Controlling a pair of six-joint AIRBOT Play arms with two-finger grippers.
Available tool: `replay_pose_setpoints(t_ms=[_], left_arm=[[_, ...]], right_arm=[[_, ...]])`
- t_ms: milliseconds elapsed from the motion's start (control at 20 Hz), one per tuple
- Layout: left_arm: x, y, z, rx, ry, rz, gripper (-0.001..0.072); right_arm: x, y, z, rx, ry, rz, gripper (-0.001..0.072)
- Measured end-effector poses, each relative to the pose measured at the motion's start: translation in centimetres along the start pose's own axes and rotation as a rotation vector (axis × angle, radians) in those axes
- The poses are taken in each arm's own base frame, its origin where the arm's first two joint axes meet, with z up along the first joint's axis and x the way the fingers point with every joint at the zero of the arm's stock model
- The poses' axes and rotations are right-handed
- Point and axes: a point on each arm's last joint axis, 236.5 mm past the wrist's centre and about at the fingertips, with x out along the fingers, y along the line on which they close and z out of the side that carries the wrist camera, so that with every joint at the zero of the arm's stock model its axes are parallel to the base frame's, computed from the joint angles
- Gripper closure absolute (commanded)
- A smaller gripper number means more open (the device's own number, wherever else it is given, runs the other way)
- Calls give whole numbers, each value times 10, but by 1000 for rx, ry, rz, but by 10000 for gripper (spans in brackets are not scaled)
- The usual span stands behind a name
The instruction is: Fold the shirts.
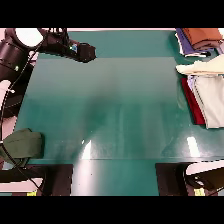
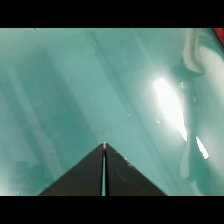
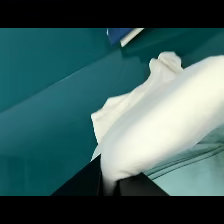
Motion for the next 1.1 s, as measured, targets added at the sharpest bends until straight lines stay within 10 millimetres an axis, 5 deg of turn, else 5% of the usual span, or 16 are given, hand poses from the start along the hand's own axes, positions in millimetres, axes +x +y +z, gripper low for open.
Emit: replay_pose_setpoints(t_ms=[300, 600, 800, 1100], left_arm=[[0, 0, -2, -8, 8, -1, 685], [0, -1, -5, -8, 23, -2, 684], [0, -1, -9, -9, 36, -3, 685], [0, -1, -10, -8, 41, -2, 685]], right_arm=[[-59, 26, 53, -48, -216, -15, 693], [-103, 44, 64, -85, -282, -23, 693], [-104, 26, 29, -51, -169, -47, 693], [-121, -48, -67, 70, 49, -236, 692]])
